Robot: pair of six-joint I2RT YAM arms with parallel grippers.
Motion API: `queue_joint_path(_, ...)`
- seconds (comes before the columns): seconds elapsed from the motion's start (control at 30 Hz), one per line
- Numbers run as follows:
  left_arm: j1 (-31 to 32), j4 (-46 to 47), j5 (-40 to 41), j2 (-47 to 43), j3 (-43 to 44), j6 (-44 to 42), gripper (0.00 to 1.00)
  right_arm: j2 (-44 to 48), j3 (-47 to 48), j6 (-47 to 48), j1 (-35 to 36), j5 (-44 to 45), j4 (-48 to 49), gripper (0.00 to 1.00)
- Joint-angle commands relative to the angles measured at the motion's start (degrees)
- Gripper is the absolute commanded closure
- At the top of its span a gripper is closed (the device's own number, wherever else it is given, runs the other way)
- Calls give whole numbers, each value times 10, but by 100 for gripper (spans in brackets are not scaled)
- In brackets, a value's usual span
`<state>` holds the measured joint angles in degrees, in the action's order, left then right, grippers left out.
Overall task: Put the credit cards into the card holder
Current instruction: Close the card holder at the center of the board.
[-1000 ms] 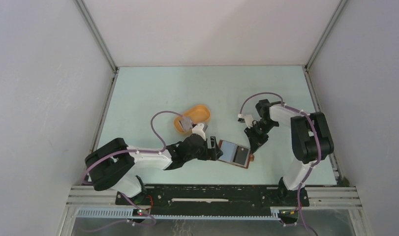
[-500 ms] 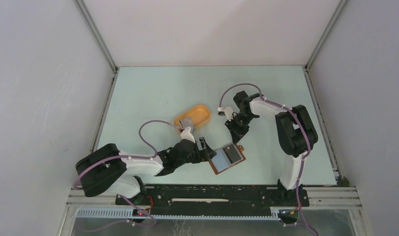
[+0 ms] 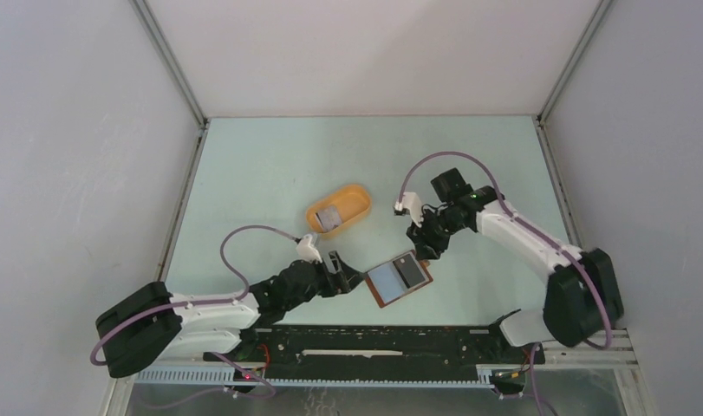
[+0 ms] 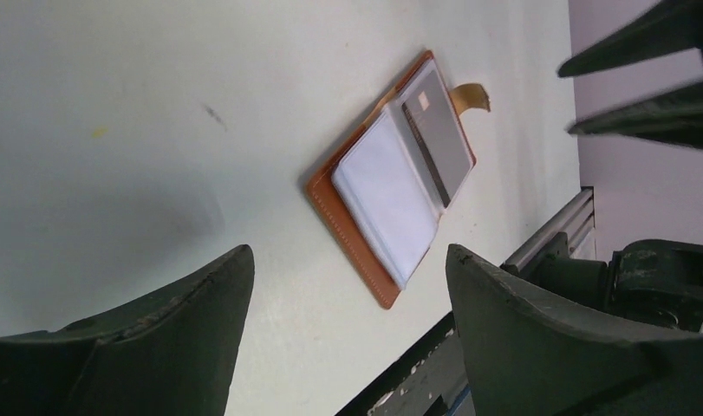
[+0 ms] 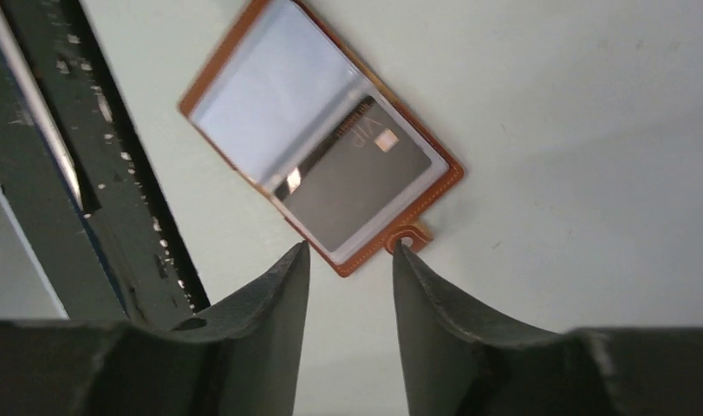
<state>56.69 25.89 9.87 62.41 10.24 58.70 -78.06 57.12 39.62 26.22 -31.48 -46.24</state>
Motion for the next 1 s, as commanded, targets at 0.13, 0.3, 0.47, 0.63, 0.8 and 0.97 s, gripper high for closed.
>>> queue_joint_path(0.13, 6, 103, -27, 7, -55, 57, 15, -116, 21, -12, 24, 15, -35, 53)
queue_joint_path(0.3, 21, 132, -28, 41, -54, 79, 15, -152, 24, -47, 25, 54, -28, 50)
queue_joint_path(0.47, 38, 155, -30, 89, -40, 104, 16, -179, 32, -71, 3, 65, -32, 49)
queue_joint_path(0.63, 56, 182, -31, 156, -23, 137, 17, -168, 36, -78, -23, 46, -35, 48)
queue_joint_path(0.8, 65, 226, -33, 221, -21, 164, 18, -189, 36, -84, -26, 47, -39, 49)
queue_joint_path(0.97, 67, 233, -25, 247, -20, 172, 18, -223, 40, -110, -13, 78, -28, 49)
